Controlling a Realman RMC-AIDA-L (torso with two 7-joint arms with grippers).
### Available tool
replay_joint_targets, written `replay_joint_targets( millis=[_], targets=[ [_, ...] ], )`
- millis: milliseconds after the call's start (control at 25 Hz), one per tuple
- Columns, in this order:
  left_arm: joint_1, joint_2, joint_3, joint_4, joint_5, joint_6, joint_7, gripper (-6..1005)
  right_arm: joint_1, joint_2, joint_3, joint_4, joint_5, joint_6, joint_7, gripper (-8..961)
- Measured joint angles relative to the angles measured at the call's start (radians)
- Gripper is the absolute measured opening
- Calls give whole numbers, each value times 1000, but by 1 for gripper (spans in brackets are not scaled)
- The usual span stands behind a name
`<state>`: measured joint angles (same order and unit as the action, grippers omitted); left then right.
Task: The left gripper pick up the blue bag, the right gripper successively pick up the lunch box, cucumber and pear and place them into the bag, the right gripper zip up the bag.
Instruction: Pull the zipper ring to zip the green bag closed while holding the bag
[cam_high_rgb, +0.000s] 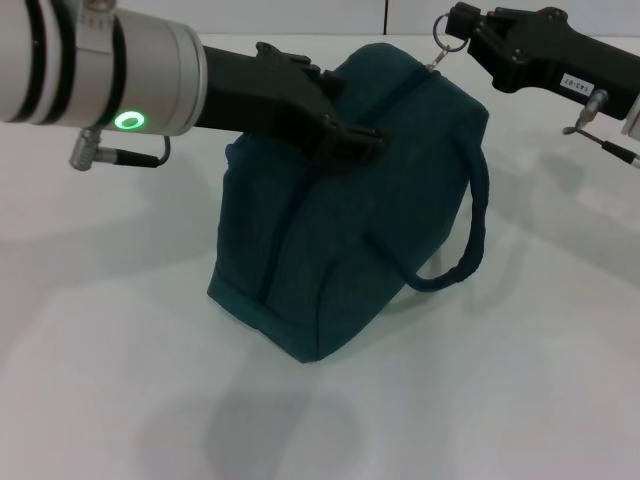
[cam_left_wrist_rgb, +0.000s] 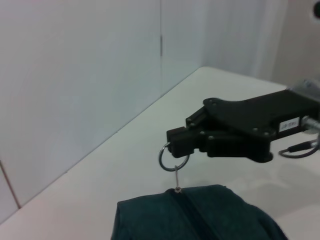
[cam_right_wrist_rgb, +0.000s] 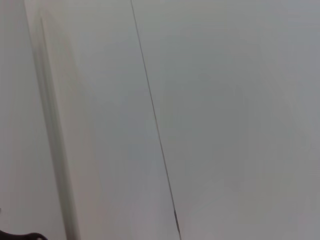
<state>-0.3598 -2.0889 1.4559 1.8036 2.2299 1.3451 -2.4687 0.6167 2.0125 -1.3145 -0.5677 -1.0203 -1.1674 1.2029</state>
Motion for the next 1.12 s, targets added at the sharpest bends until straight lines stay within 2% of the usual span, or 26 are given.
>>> replay_joint_targets(
  millis=[320,960,1040,1120],
  targets=[
    [5,0,54,-29,59,-50,3,755,0,0,0,4,0,0,-3,77],
    [21,0,58,-72,61,-100,28,744,0,-2,2,1,0,-2,-5,89],
    [25,1,57,-72,61,-102,36,574,0,-2,2,1,0,-2,-5,91],
    [27,1,56,-72,62,-102,39,476,-1,-2,2,0,0,-2,-5,93]
  ],
)
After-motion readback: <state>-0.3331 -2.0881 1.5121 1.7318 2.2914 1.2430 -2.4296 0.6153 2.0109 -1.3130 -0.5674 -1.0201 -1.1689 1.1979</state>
